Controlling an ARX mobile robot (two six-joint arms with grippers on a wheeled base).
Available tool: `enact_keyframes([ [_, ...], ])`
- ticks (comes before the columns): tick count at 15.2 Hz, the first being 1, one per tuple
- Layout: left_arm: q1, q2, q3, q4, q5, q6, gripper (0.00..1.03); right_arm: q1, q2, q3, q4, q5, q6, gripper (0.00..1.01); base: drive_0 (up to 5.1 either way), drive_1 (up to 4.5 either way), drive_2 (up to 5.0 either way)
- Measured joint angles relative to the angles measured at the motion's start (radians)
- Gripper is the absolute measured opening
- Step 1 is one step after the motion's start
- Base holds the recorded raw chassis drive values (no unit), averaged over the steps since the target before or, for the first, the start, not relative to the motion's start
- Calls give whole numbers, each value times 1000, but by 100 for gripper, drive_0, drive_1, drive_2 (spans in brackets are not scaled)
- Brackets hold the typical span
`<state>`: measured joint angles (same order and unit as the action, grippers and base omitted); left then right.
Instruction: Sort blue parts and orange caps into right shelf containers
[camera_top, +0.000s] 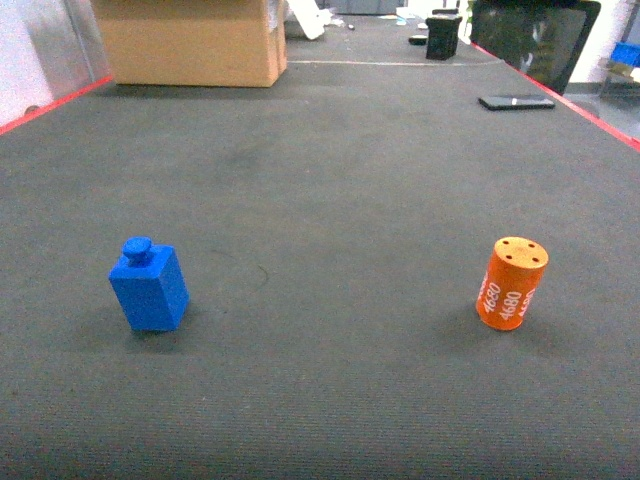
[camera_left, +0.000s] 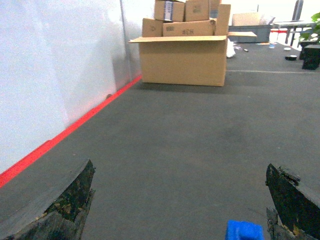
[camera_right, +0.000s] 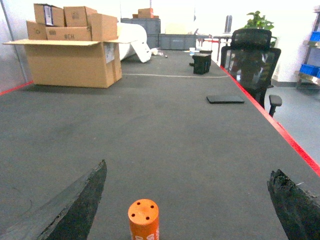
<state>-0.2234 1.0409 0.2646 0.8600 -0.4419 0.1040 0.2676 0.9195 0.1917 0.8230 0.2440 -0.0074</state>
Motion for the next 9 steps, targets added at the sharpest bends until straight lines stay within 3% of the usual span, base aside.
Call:
enact_keyframes([
  [2, -17, 285, 129, 105, 39, -32, 98, 3, 360, 114, 151, -9, 14, 98, 0, 0, 0],
  [4, -30, 459, 215, 142, 68, -81, 98, 23, 598, 203, 195, -4, 33, 98, 0, 0, 0],
  [9, -47, 715, 282, 193, 96, -153, 98, 34, 834, 323, 222, 17, 74, 98, 0, 0, 0],
])
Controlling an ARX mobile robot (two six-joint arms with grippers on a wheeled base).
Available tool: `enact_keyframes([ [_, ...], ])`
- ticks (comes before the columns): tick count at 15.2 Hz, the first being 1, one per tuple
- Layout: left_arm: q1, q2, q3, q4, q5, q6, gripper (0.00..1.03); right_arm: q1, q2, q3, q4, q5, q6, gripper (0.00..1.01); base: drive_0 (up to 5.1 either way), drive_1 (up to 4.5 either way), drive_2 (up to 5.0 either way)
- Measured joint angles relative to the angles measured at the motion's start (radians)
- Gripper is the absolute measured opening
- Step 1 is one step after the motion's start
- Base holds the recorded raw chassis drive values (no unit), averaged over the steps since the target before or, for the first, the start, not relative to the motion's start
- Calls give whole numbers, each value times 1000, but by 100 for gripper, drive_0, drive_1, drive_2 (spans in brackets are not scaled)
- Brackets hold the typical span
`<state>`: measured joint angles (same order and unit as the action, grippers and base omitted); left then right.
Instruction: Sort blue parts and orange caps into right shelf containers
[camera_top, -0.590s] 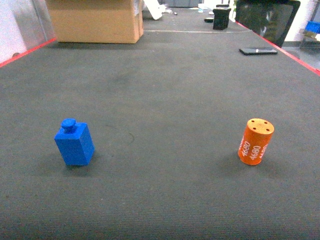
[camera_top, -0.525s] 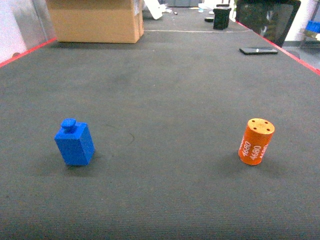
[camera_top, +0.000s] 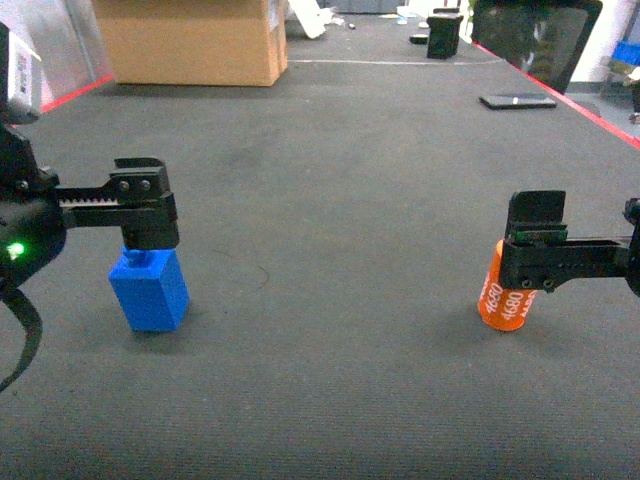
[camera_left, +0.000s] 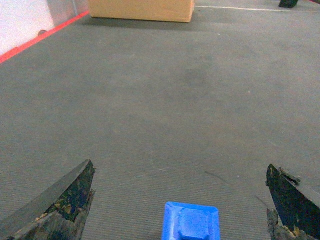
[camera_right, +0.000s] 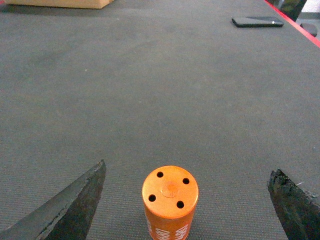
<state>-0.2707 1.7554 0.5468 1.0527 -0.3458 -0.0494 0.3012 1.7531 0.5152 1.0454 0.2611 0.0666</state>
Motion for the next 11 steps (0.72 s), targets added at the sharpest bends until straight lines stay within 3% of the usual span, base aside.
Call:
enact_keyframes([
  [6, -1, 140, 15, 28, 16, -49, 98, 0, 186, 97, 5, 11, 23, 98, 0, 0, 0],
  [11, 14, 261, 58, 40, 41, -60, 98, 8, 308, 165, -1, 19, 31, 98, 0, 0, 0],
])
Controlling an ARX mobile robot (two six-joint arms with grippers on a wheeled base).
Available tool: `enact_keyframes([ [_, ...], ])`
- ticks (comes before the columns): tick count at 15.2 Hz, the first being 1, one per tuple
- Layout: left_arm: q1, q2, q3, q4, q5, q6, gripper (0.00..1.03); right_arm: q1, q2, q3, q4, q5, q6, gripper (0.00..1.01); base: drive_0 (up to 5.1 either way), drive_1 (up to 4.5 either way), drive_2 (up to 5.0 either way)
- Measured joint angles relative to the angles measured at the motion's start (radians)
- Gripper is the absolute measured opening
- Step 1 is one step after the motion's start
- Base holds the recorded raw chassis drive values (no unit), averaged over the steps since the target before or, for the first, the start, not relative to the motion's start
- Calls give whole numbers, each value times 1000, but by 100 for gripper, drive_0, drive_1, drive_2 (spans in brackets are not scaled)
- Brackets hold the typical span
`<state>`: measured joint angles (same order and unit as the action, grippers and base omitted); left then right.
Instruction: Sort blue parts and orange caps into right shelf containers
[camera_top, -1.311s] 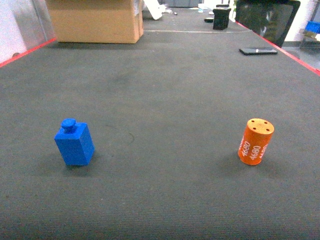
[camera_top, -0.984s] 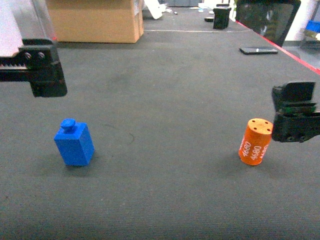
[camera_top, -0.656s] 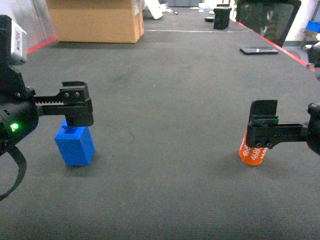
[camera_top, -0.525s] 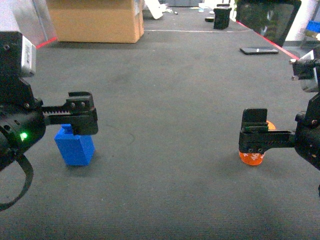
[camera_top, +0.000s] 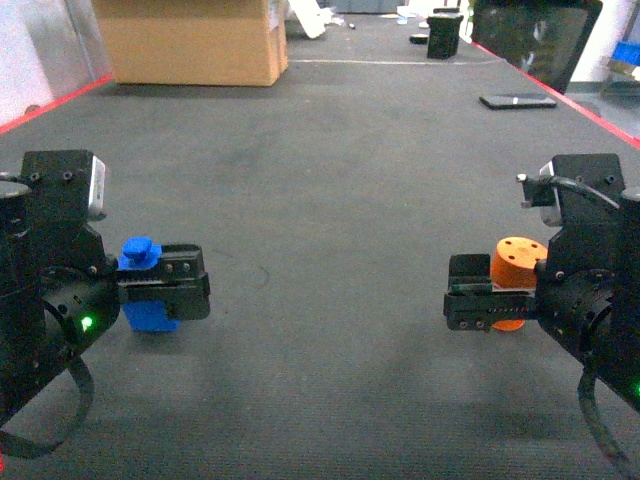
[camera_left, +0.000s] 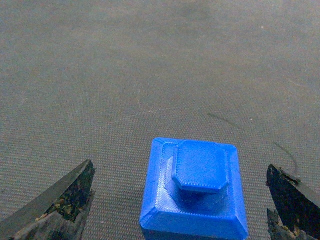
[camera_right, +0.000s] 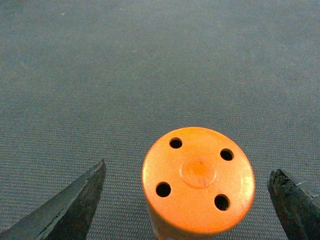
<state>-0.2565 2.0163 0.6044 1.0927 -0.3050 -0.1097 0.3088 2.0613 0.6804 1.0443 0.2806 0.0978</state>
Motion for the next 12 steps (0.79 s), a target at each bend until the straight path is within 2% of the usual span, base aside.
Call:
enact_keyframes([
  [4, 4, 50, 49, -69, 11, 5, 98, 6, 74, 51, 0, 27, 13, 98, 0, 0, 0],
  [5, 4, 57, 61, -90, 23, 4, 98, 6, 89, 61, -14, 18, 33, 98, 0, 0, 0],
  [7, 4, 64, 71, -123, 29, 4, 98, 12, 106, 64, -10, 22, 48, 97, 0, 0, 0],
  [10, 4, 68, 89, -145, 29, 5, 76, 20, 111, 72, 3, 35, 48, 72, 0, 0, 0],
  [11, 4, 68, 92, -150, 31, 4, 61, 20, 111, 74, -3, 36, 48, 57, 0, 0, 0],
  [12, 6, 68, 92, -155, 40, -10, 42, 20, 110, 74, -6, 35, 51, 45, 0, 0, 0],
])
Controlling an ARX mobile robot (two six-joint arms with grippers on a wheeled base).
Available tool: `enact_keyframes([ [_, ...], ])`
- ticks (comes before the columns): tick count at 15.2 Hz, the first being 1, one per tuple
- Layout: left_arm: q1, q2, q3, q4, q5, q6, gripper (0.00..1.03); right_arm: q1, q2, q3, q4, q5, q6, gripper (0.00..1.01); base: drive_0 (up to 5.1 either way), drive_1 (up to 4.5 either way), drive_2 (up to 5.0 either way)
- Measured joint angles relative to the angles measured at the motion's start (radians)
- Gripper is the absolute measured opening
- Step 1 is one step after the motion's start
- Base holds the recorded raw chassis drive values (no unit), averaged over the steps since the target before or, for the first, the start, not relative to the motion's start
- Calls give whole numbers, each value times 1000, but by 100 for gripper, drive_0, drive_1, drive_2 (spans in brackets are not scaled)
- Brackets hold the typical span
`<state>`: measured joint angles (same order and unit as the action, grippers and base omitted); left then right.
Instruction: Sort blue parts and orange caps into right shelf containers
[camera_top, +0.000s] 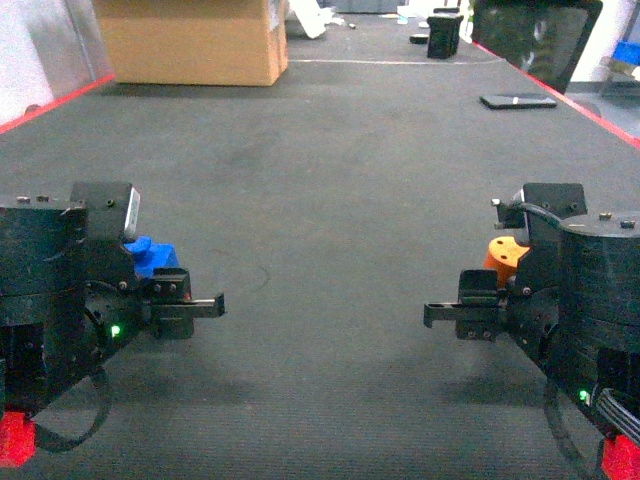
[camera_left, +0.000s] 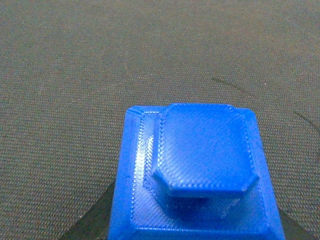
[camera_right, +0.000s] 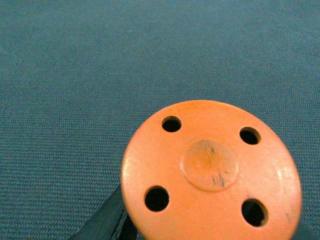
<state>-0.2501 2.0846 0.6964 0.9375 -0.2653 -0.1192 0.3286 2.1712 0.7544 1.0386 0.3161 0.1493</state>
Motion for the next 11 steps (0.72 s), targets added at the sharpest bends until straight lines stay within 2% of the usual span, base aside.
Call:
enact_keyframes([
  [5, 4, -60, -77, 106, -37, -10, 42, 5, -105, -79, 61, 33, 9, 45, 0, 0, 0],
  [6, 4, -121, -117, 158, -64, -3, 42, 11, -173, -121, 78, 33, 2, 45, 0, 0, 0],
  [8, 4, -214, -175, 214, -83, 14, 42, 16, -282, -191, 98, 37, -16, 45, 0, 0, 0],
  [11, 10, -406, -282, 253, -131, 53, 42, 19, -487, -315, 97, 28, -45, 45, 0, 0, 0],
])
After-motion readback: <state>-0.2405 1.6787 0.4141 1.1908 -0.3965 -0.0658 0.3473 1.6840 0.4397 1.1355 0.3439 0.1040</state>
